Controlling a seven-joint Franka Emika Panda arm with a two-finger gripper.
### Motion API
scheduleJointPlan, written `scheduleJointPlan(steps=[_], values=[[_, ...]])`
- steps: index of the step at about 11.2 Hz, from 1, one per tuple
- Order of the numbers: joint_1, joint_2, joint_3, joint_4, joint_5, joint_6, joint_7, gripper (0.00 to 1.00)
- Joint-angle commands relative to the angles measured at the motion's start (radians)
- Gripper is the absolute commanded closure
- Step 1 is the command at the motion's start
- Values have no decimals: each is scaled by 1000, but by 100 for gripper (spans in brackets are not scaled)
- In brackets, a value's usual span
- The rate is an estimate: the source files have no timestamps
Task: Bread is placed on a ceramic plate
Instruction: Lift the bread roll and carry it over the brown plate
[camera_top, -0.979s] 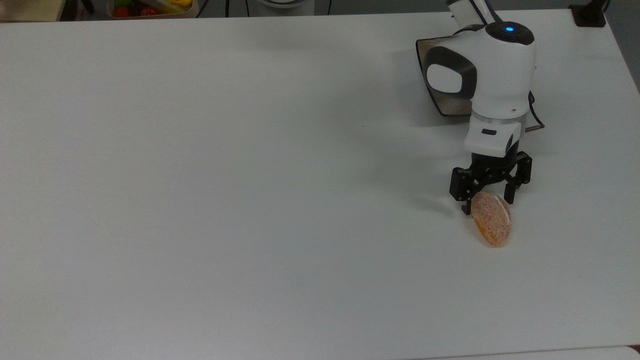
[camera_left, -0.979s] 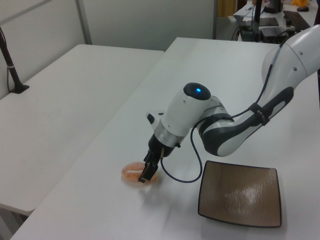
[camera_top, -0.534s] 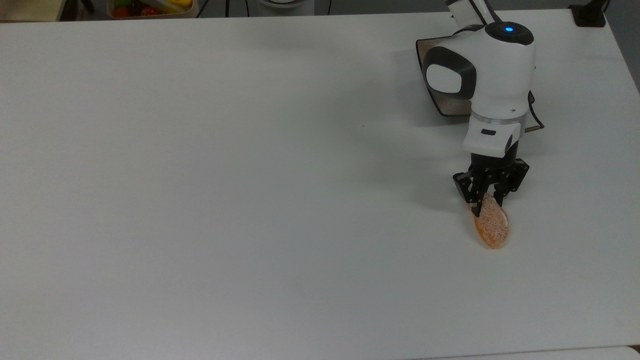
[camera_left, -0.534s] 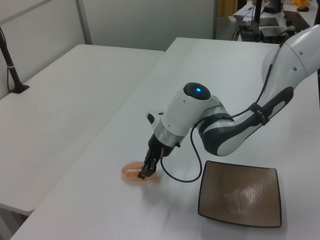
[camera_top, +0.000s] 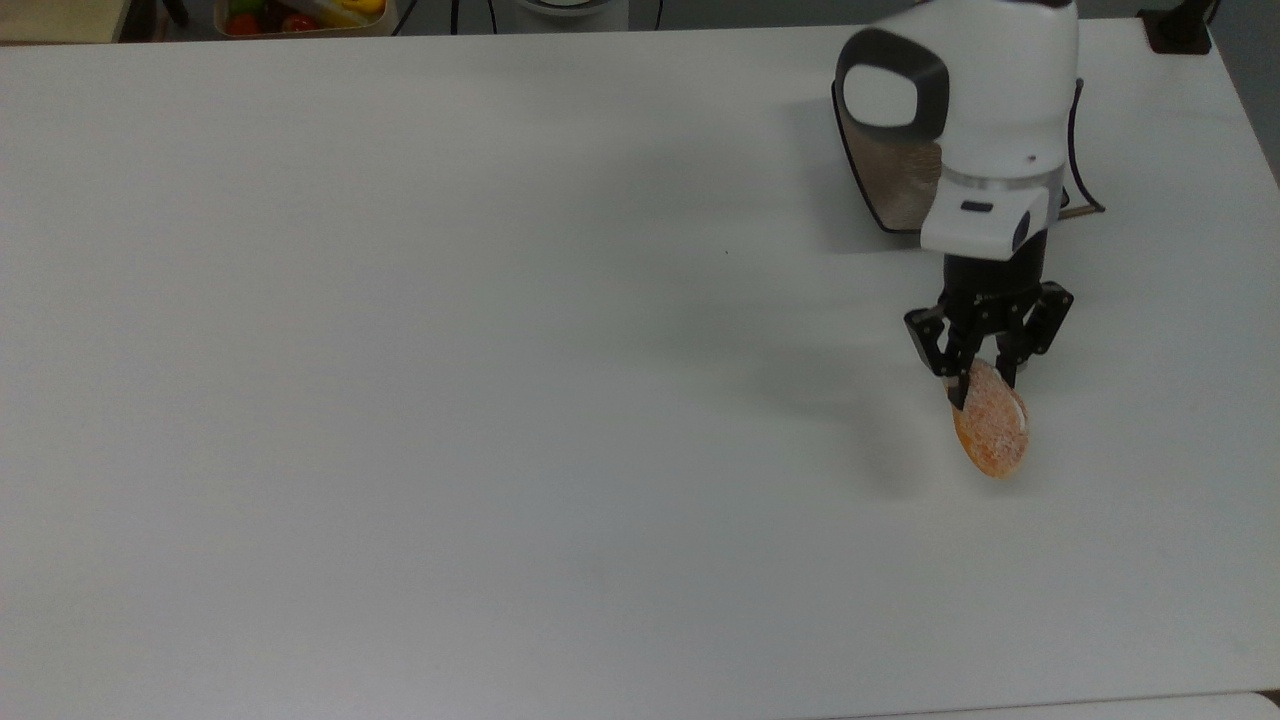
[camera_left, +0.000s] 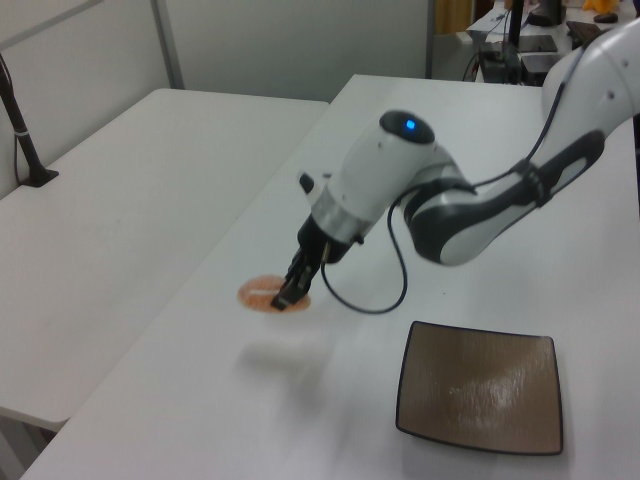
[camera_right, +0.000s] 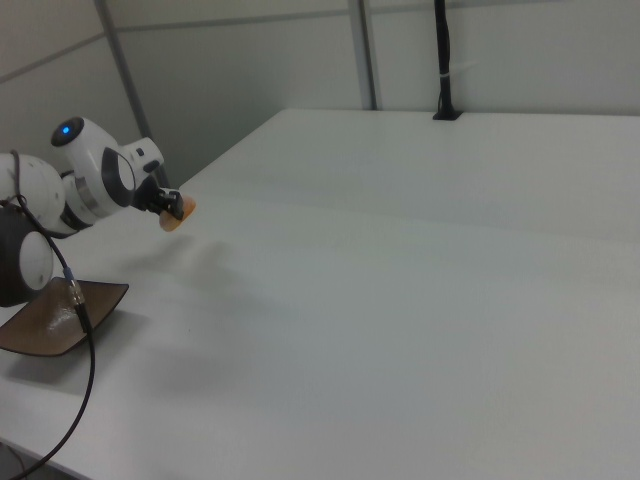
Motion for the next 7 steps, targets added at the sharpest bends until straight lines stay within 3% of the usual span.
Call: scheduleJointPlan(steps=[1,4,7], values=[[-16,-214,-1,-131,10,-178,29,59],[-19,-360,-1,-136,101,-399,21,59],[-16,-530,0,-236,187,-536,1,59]])
